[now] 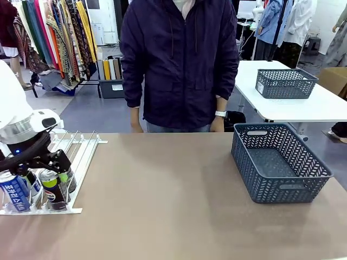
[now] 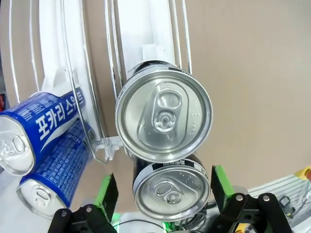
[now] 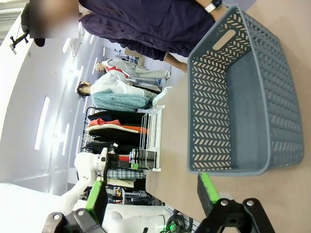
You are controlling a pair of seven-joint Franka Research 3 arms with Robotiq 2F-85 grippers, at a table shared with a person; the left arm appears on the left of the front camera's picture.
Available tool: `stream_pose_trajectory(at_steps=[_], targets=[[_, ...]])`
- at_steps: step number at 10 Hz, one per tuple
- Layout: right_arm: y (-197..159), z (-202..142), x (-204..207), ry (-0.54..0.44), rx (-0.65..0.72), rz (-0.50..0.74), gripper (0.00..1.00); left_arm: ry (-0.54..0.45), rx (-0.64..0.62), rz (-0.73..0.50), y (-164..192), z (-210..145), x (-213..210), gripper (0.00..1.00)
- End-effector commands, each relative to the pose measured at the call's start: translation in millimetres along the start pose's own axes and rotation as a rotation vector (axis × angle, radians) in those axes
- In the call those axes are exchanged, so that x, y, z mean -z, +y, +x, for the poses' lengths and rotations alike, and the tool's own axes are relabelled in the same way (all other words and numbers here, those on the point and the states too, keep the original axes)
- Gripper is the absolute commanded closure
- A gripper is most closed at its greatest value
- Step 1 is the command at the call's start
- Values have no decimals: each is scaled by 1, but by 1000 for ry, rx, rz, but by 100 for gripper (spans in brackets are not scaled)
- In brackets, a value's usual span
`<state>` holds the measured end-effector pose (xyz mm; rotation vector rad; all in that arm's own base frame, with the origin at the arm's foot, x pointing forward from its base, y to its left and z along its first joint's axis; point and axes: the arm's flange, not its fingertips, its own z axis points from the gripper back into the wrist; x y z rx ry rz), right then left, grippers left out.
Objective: Retrieve and store the cans from the dispenser.
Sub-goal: Pick up one can from the Automatic Can Dispenser and place it in the middle of the table.
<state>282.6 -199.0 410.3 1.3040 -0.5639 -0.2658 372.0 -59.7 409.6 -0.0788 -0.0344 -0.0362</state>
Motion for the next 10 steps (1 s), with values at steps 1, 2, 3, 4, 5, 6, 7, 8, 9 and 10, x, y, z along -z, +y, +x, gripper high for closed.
stream_pose_trajectory(at_steps=[1,2,3,4,5,6,7,8,9,10], targets=[[4,0,-3,4,3,4,0,-20,4,24,1,-2,8,0],[4,0,-3,4,3,4,0,-30,13,37,0,-3,9,0],[4,0,-3,4,3,4,0,-28,16,39,0,-3,10,0],[4,0,-3,4,3,4,0,-31,12,45,0,-2,11,0],[4,0,-3,4,3,4,0,-43,11,40,0,-2,11,18],[4,0,-3,4,3,4,0,-60,21,51,-1,-2,12,77],[4,0,-3,4,3,4,0,-53,26,45,-2,-2,13,100],[4,0,-3,4,3,4,0,-48,27,40,-2,-1,13,100],[4,0,-3,4,3,4,0,-43,25,34,-2,-1,13,100],[4,0,-3,4,3,4,0,-43,31,26,-2,-2,12,100]])
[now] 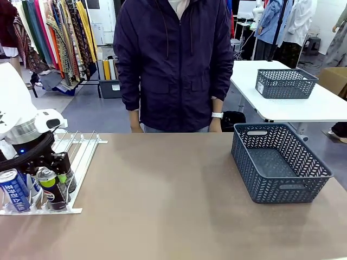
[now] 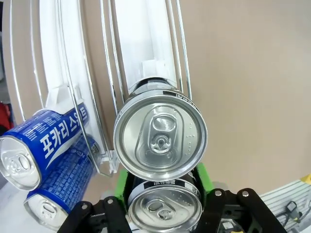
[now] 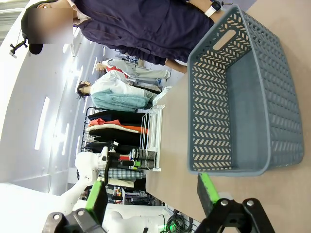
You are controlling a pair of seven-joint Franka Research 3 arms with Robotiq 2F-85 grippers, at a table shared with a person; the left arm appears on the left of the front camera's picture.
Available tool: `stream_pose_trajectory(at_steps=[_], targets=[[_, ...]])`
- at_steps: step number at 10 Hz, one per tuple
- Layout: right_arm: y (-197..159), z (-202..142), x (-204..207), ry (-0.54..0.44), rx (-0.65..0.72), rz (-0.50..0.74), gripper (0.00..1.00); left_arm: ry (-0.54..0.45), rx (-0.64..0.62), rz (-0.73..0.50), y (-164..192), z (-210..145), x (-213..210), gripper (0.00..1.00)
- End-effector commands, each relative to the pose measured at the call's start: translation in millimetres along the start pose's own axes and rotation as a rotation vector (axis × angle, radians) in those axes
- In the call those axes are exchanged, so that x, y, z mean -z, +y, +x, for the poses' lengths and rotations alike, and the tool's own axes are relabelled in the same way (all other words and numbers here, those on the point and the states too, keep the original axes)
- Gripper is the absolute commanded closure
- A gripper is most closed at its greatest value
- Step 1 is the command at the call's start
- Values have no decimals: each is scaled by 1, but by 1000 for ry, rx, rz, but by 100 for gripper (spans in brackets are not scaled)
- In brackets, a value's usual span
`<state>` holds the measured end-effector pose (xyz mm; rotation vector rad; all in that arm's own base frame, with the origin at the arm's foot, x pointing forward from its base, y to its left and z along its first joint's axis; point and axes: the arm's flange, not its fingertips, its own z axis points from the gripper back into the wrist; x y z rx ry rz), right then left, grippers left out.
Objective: Retrieve and store the cans from the dispenser.
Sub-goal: Pick up one can from the Automatic Can Dispenser and place it in the middle of the table.
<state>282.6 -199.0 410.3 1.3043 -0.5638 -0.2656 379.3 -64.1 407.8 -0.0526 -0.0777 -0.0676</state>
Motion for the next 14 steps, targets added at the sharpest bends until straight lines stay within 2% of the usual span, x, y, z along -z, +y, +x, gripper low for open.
stream_pose_trajectory(at_steps=[1,3,4,5,6,8,10,12,13,14], targets=[[4,0,-3,4,3,4,0,-2,-2,1,1,-10,8,100],[4,0,-3,4,3,4,0,1,3,7,-1,-11,3,100],[4,0,-3,4,3,4,0,22,46,-17,-5,-17,-16,100],[4,0,-3,4,3,4,0,7,94,-10,-9,-27,-48,100],[4,0,-3,4,3,4,0,46,112,-2,-13,-35,-85,100],[4,0,-3,4,3,4,0,-51,80,63,-19,-38,-145,100],[4,0,-3,4,3,4,0,-104,70,17,-20,-43,-178,100],[4,0,-3,4,3,4,0,-188,46,-8,-12,-64,-203,100],[4,0,-3,4,3,4,0,-107,85,23,-23,-52,-190,100],[4,0,-3,4,3,4,0,-107,85,23,-23,-52,-190,100]])
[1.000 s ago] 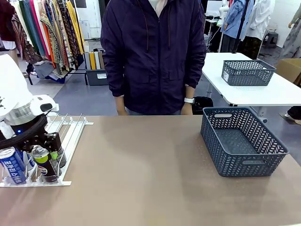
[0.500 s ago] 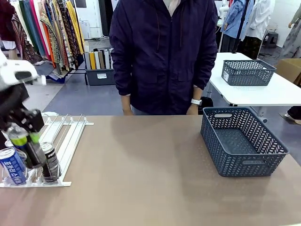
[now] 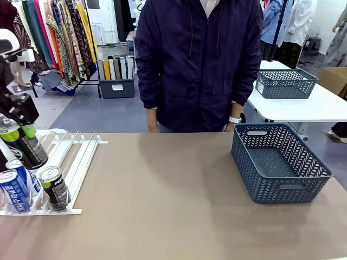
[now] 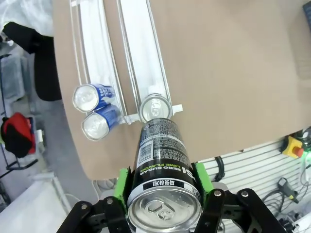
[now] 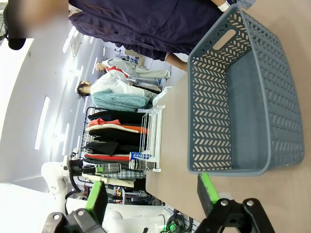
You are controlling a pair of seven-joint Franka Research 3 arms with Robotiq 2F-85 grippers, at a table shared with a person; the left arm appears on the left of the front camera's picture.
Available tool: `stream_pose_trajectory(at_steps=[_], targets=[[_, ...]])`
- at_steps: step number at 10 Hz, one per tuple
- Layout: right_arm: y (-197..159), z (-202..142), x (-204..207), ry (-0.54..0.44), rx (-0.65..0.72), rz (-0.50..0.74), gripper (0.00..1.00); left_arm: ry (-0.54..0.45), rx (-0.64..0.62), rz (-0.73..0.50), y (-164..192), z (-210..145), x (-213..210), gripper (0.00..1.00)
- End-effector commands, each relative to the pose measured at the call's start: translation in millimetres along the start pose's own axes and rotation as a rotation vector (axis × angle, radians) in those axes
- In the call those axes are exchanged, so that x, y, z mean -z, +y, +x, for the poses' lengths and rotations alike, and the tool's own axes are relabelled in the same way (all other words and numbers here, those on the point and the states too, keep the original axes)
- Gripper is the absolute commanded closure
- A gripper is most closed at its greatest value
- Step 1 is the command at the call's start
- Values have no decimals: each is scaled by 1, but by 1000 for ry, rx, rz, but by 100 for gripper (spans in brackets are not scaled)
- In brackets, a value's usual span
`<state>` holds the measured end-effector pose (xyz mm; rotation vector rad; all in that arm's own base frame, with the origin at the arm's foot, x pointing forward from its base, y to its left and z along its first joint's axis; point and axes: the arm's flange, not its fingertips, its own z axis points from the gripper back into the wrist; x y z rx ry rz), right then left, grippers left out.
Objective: Retrieve and store the cans from the dispenser.
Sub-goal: Pick up one can from the Automatic Can Dispenser and place it in the middle of the table.
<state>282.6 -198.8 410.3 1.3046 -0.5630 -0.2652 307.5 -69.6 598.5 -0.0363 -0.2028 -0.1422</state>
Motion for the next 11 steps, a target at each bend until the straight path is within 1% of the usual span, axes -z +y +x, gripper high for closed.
stream_pose_trajectory(at_steps=[1,4,5,6,7,8,9,10,11], targets=[[4,0,-3,3,3,4,0,16,7,5,-3,3,5,100],[4,0,-3,3,3,4,0,28,5,1,-2,3,11,100],[4,0,-3,3,3,4,0,2,-8,-33,-30,11,21,100],[4,0,-3,3,3,4,0,-52,-7,-58,-68,23,28,100],[4,0,-3,3,3,4,0,-91,45,-47,-106,38,34,100],[4,0,-3,3,3,4,0,-105,172,-47,-154,58,46,100],[4,0,-3,3,3,4,0,-111,281,-41,-212,82,68,100],[4,0,-3,3,3,4,0,-102,376,-41,-259,103,92,100],[4,0,-3,3,3,4,0,-83,446,-79,-297,120,120,100]])
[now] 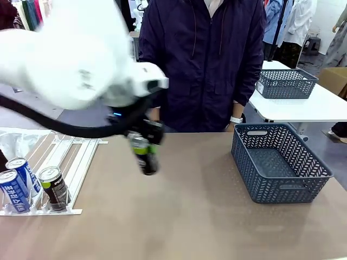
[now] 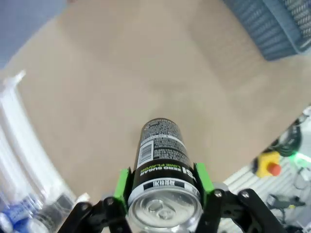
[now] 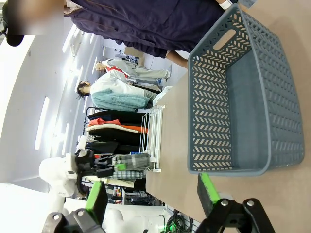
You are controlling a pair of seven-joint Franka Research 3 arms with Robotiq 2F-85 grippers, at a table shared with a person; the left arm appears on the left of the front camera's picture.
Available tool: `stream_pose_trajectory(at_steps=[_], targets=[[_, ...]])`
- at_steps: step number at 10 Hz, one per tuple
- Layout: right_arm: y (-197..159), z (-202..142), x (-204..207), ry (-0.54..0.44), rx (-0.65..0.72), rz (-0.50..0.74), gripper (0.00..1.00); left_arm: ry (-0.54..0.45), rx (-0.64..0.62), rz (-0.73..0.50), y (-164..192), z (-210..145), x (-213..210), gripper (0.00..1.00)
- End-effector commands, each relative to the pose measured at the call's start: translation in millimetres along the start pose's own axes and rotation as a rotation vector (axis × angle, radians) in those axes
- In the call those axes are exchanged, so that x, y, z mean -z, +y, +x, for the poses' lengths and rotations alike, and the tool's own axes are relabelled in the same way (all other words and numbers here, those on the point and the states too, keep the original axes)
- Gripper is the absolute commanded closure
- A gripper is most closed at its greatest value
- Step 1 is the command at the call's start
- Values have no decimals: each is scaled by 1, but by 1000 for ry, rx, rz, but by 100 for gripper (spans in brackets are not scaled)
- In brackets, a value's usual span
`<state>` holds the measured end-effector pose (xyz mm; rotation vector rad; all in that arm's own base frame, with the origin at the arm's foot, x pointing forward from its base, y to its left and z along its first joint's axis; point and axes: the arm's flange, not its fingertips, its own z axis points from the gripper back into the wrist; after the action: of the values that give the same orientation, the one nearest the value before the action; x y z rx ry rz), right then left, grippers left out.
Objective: Retrieve and store the cans from the dispenser.
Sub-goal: Pick up one can from the Automatic Can Dispenser and place it in the middle of the table.
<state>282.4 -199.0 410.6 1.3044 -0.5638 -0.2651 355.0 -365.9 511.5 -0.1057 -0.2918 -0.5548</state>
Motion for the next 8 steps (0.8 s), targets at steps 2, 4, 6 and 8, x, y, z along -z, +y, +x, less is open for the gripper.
stream_pose_trajectory(at_steps=[2,4,6,8], targets=[[4,0,-3,3,3,4,0,20,81,45,-28,95,87,100],[4,0,-3,3,3,4,0,99,79,75,-29,110,117,100],[4,0,-3,3,3,4,0,161,89,65,-30,115,136,100],[4,0,-3,3,3,4,0,207,101,30,-27,115,153,100]])
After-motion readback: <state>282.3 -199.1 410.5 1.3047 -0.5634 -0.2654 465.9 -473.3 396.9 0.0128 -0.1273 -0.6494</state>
